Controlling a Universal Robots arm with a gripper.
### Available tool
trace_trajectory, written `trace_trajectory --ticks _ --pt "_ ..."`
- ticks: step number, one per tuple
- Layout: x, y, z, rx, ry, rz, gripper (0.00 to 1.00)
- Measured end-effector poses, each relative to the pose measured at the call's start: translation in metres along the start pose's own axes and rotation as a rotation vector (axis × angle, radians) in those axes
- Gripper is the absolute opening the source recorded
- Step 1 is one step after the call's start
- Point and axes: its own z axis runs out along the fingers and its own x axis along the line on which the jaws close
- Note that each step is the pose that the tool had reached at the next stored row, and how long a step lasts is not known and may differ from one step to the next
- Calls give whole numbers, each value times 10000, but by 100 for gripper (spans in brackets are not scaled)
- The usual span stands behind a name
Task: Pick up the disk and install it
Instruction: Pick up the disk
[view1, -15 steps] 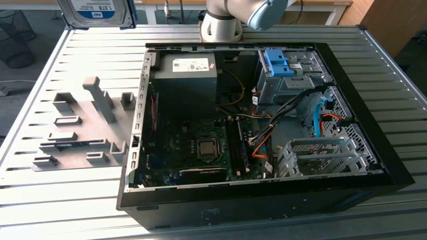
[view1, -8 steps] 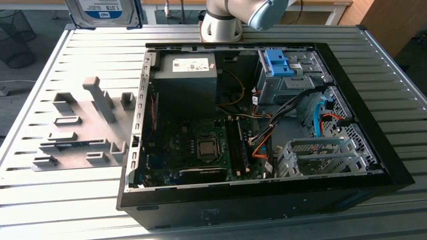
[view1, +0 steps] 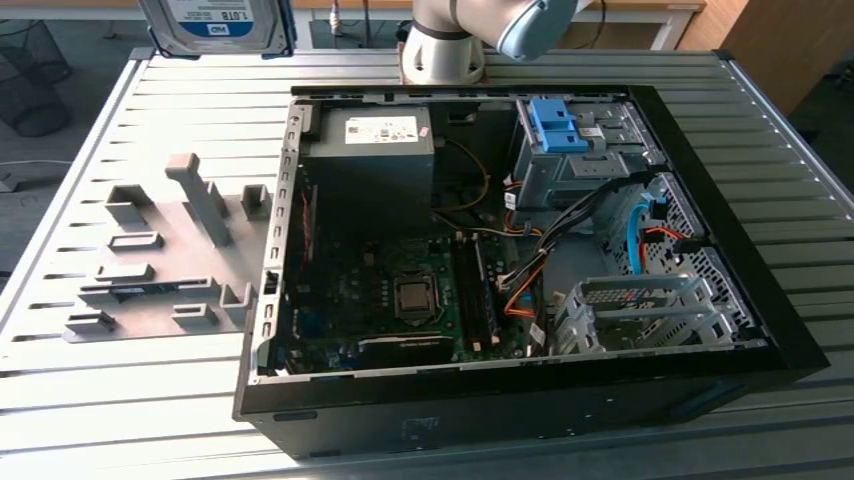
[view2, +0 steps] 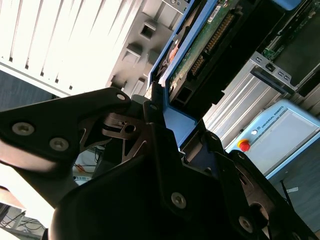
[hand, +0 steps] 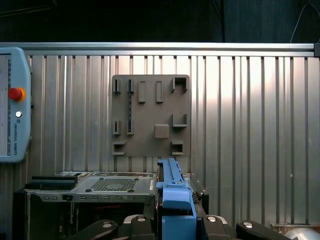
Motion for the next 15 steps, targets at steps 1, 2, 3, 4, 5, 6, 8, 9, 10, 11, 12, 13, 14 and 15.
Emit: trace_trajectory --ticks 1,2,3,4,5,6,8,9,10,11,12,13,14,15 --pt "0 0 0 0 0 -1 37" --pt "0 0 0 0 0 0 37" --pt "0 -1 0 0 0 -1 37" --pt "0 -1 0 0 0 0 37" --pt "0 -1 0 0 0 0 37" --pt "0 -2 0 0 0 0 37" --pt "2 -3 0 0 0 -1 37" --pt "7 -3 0 0 0 -2 37" --pt "14 -3 0 0 0 -2 37" --pt "23 -2 0 0 0 -1 37" --pt "33 -2 0 0 0 -1 37" --pt "45 -2 0 0 0 -1 37" --pt "58 -2 0 0 0 -1 37" --pt "71 -2 0 0 0 0 37"
